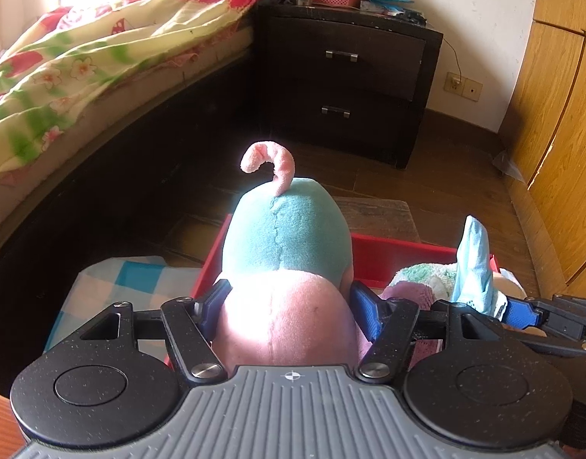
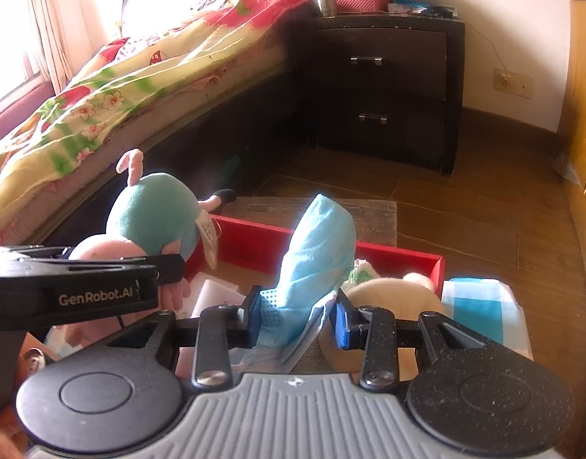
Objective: Organize soft objects
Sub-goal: 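Open the left tool to drop the pig plush while the right tool releases the mask into the box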
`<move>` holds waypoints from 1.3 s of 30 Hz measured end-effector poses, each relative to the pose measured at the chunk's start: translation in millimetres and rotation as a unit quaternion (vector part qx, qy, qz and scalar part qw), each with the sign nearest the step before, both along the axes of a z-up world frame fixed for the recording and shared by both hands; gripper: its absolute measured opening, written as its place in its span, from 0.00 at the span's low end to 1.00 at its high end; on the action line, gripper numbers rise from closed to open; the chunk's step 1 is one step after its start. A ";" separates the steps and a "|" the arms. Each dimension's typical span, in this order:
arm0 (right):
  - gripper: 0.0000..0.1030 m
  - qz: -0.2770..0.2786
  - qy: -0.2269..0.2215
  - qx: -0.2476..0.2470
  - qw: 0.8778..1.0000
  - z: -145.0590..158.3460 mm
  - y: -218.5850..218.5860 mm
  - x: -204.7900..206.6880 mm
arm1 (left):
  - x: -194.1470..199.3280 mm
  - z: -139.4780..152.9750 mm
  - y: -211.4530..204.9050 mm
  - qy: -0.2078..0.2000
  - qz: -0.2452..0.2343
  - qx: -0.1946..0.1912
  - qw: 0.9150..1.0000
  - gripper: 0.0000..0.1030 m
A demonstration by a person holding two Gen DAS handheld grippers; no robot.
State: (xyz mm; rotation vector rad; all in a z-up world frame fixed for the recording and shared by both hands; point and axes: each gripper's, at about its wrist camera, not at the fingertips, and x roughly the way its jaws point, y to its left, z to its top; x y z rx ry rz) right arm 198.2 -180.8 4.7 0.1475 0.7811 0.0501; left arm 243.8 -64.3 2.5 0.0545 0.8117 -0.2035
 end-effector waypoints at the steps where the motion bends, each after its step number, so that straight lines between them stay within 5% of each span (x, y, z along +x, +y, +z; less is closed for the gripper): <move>1: 0.14 0.000 0.001 -0.001 1.000 -1.8 0.1 0.8 | 0.4 -1.3 -0.8 0.001 0.001 0.000 1.000 0.64; 10: 0.14 0.000 0.000 -0.006 1.000 -7.5 0.8 3.9 | 4.0 -8.3 -12.3 0.004 -0.011 0.006 1.000 0.66; 22: 0.28 -0.001 -0.006 0.034 0.999 -6.9 -6.8 4.6 | 3.9 -5.0 -14.6 -0.007 -0.008 0.002 1.000 0.76; 39: 0.41 -0.037 -0.038 0.002 0.999 20.1 -16.7 -17.4 | -15.2 20.1 -6.0 -0.025 0.009 0.013 1.000 0.77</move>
